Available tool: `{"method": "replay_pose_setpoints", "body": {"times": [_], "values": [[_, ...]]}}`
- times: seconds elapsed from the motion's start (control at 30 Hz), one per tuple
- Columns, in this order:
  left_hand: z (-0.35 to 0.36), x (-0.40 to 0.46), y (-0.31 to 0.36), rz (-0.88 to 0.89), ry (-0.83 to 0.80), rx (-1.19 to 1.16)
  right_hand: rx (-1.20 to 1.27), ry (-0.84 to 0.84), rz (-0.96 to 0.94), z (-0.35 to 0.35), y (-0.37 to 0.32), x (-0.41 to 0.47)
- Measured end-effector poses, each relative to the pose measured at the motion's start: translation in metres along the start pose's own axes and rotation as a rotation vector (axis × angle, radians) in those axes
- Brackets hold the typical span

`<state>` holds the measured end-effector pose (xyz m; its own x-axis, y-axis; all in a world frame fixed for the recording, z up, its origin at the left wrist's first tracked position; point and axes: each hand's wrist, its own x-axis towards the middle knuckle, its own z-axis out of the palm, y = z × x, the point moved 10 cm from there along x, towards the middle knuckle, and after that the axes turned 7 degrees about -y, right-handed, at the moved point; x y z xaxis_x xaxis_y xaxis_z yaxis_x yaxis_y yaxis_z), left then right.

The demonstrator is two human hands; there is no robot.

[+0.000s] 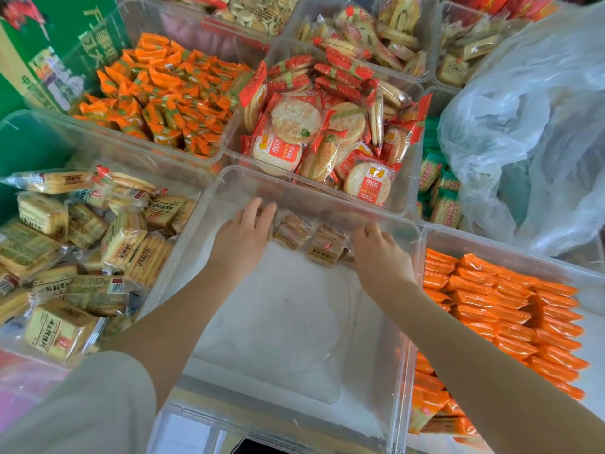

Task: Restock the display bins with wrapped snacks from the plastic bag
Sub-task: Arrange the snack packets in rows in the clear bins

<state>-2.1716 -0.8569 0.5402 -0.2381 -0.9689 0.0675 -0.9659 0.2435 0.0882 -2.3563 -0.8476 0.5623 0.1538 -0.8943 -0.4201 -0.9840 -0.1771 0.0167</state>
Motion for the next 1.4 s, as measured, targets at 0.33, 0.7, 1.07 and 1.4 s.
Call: {"method": "replay_pose_setpoints", "body": {"times": [0.33,0.7,1.07,1.4], "values": [[-0.025,-0.016,0.094,0.215,0.039,-0.206,-0.065,0.046,-0.015,-0.023,0.007,-0.005],[-0.113,-0.003,0.260,0.528,0.085,-0.337,0.486,0.511,0.320,-0.053,0.265,-0.120],[-0.069,0.047,0.495,0.619,-0.121,-0.283,0.454,0.285,0.447,0.064,0.515,-0.117],[-0.045,0.097,0.571,0.422,-0.037,-0.343,0.251,0.128,0.362,0.095,0.570,-0.047]]}}
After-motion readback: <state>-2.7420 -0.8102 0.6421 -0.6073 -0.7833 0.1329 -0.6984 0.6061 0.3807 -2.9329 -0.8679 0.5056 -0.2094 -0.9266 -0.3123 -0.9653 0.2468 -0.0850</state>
